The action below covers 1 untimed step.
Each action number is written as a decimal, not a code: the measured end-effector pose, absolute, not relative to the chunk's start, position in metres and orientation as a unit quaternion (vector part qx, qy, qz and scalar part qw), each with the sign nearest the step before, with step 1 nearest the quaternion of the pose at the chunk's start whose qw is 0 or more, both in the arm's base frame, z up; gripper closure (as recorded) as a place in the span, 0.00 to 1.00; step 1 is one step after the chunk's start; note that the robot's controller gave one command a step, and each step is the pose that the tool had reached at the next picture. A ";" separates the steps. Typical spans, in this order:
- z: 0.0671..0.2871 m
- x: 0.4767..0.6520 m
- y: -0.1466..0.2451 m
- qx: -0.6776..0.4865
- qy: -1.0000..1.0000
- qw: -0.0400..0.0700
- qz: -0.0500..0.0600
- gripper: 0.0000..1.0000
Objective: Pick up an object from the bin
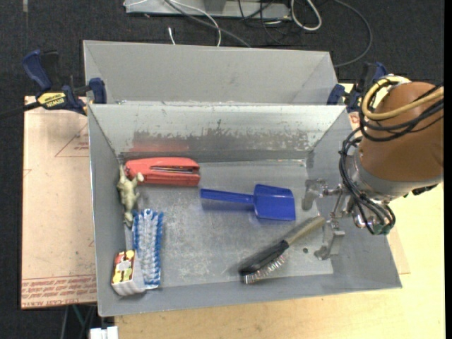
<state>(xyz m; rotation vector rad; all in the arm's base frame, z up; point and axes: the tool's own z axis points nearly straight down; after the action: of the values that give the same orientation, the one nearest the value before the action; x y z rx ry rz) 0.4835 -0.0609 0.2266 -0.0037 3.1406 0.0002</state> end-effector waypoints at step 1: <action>0.227 0.484 -0.061 -0.001 1.000 0.000 0.000 0.00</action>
Offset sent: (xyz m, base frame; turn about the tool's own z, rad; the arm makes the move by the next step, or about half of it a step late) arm 0.0304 -0.0249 0.0507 -0.0098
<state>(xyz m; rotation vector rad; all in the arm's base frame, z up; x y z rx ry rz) 0.4835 -0.0609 0.2266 -0.0037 3.1406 0.0002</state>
